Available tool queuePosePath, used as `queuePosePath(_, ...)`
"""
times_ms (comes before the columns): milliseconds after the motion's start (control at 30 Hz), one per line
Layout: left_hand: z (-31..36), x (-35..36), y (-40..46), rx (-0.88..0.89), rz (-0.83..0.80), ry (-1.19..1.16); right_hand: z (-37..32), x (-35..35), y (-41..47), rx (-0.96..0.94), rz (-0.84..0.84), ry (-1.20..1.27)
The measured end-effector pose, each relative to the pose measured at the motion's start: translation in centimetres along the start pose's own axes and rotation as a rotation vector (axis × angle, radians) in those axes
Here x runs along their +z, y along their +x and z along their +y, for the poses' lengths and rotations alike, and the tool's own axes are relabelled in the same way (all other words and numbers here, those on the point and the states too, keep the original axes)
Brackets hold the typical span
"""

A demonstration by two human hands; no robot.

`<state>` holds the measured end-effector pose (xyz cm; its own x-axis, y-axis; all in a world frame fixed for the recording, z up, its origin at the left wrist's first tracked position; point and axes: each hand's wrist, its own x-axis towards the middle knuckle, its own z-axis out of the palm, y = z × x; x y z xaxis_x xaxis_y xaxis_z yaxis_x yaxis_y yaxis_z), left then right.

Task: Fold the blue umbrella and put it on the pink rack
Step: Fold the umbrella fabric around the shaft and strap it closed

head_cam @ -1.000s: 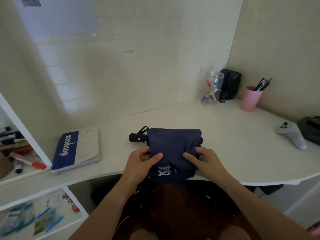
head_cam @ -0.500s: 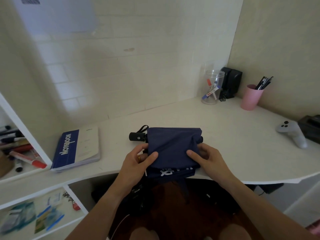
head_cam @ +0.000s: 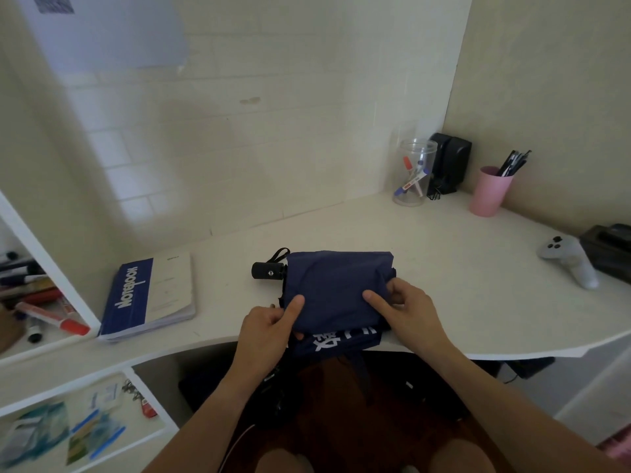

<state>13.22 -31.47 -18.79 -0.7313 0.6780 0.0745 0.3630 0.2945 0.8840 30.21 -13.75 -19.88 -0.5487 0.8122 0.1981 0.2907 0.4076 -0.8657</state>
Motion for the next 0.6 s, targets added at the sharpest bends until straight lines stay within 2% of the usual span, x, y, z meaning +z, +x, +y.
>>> queuePosePath(200, -2.5, 0.0, -0.4, 0.142, 0.027, 0.211, 0.4, -0.7, -0.9, 0.012, 0.016, 0.088)
queuePosePath(400, -3.1, 0.6, -1.5, 0.232, 0.137, 0.366, 1.0, -1.2, -1.5, -0.012, -0.022, -0.023)
queuePosePath(500, -2.7, 0.6, -1.4, 0.428, 0.211, 0.478, 1.0, -1.7, -1.6, -0.009, -0.055, -0.031)
queuePosePath(533, -2.5, 0.4, -1.1, 0.534, 0.133, 0.536, 1.0, -1.8, -1.7, -0.016, -0.063, -0.036)
queuePosePath(600, -1.9, 0.1, -0.1, 0.714, -0.138, 0.684, 0.9, -2.1, -1.8, -0.012, -0.068, -0.031)
